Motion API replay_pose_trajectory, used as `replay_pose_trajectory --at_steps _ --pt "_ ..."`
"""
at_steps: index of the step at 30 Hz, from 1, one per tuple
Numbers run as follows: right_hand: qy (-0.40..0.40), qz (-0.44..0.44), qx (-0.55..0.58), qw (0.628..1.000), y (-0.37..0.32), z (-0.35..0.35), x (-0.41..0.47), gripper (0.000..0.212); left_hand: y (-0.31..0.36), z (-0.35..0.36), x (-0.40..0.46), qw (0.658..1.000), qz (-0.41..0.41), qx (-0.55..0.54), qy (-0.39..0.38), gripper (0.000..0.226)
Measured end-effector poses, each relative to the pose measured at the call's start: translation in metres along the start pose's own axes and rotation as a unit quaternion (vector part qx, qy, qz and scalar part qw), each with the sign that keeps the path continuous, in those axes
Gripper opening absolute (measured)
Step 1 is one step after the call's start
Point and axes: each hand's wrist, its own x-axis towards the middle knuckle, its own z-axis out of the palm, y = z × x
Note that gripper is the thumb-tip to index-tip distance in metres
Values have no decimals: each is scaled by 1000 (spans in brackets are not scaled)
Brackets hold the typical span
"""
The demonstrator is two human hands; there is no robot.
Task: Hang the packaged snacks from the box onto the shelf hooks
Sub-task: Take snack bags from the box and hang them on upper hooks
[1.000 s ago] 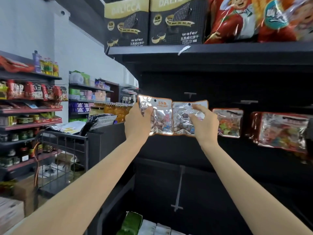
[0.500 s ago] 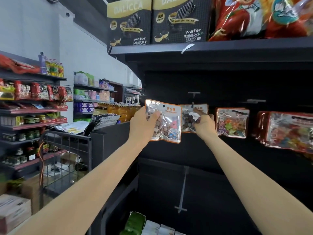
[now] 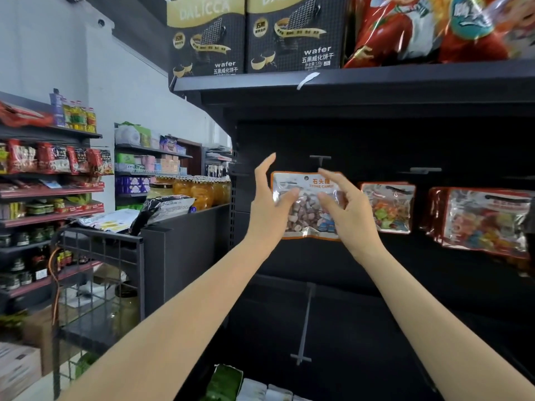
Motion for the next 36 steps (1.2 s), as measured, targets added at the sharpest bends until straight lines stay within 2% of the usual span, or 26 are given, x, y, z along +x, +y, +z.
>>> replay_pose_trajectory --at_steps 5,17,20,24,27,32,34,36 --pt "70 34 -38 996 4 -2 6 40 -7 18 16 993 25 118 3 25" --pt "90 46 -52 994 11 -2 13 40 -11 25 25 990 0 141 -2 34" --pt "61 54 -79 994 16 -1 15 43 -17 25 30 986 -18 163 -14 36" --pt "10 68 -161 985 25 0 20 57 -28 29 38 971 -42 228 -56 47" --pt "-32 98 -174 979 31 4 21 71 -34 34 44 959 -73 255 -100 59" --pt "-46 96 -239 965 46 14 22 84 -39 43 51 950 -114 258 -132 63" --pt "-37 99 -256 961 49 18 23 82 -43 43 55 950 -107 264 -127 63" --pt "-16 94 -290 952 50 20 22 72 -45 40 56 948 -83 281 -123 61"
